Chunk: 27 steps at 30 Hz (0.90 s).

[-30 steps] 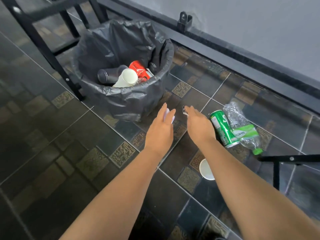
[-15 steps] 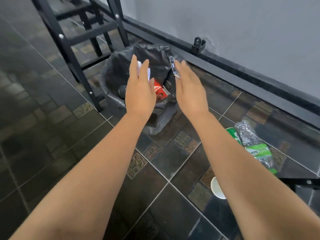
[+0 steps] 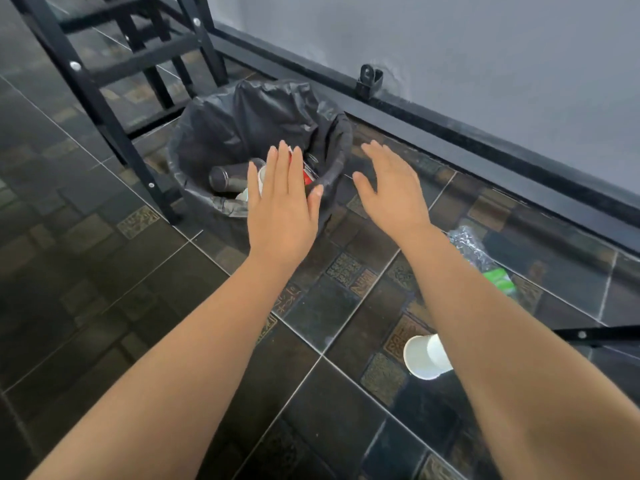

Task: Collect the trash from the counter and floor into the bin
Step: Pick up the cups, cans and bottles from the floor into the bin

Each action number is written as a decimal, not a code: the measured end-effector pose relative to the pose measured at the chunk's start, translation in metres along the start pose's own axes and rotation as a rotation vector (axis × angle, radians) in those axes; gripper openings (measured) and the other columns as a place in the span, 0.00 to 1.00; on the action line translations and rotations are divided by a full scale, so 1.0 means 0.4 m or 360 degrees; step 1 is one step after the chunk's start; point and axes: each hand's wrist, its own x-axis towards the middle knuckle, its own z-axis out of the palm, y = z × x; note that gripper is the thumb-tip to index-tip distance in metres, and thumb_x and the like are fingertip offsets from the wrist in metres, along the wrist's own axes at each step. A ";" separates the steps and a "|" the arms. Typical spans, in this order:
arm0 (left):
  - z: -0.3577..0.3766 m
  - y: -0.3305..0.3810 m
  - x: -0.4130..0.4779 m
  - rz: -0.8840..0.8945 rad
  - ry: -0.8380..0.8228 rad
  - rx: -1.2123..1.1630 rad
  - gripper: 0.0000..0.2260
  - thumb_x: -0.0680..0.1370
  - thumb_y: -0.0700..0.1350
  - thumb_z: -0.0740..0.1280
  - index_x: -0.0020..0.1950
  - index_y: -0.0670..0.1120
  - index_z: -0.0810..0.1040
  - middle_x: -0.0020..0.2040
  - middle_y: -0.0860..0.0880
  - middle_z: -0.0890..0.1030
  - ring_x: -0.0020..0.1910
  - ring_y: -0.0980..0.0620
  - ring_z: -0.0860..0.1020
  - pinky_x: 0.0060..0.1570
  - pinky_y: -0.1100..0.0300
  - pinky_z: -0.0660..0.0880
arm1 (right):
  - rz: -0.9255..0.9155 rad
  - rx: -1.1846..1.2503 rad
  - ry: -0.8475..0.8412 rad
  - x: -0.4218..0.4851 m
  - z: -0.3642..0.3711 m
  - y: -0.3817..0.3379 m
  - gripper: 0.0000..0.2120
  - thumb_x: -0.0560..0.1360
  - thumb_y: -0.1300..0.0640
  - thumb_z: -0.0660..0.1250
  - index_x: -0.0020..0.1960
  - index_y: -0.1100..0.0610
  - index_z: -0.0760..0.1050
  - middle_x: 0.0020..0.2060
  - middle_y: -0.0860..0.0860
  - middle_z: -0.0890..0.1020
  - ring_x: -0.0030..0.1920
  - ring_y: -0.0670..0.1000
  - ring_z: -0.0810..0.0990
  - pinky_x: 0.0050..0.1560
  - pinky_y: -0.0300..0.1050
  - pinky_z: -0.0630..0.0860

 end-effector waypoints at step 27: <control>0.183 0.422 -0.308 0.0739 -0.1658 -0.0466 0.32 0.76 0.57 0.69 0.76 0.50 0.63 0.73 0.48 0.70 0.69 0.43 0.71 0.64 0.48 0.72 | 0.0961 -0.0675 -0.0804 -0.396 0.005 0.393 0.33 0.75 0.44 0.69 0.72 0.58 0.59 0.67 0.57 0.69 0.67 0.60 0.70 0.63 0.56 0.71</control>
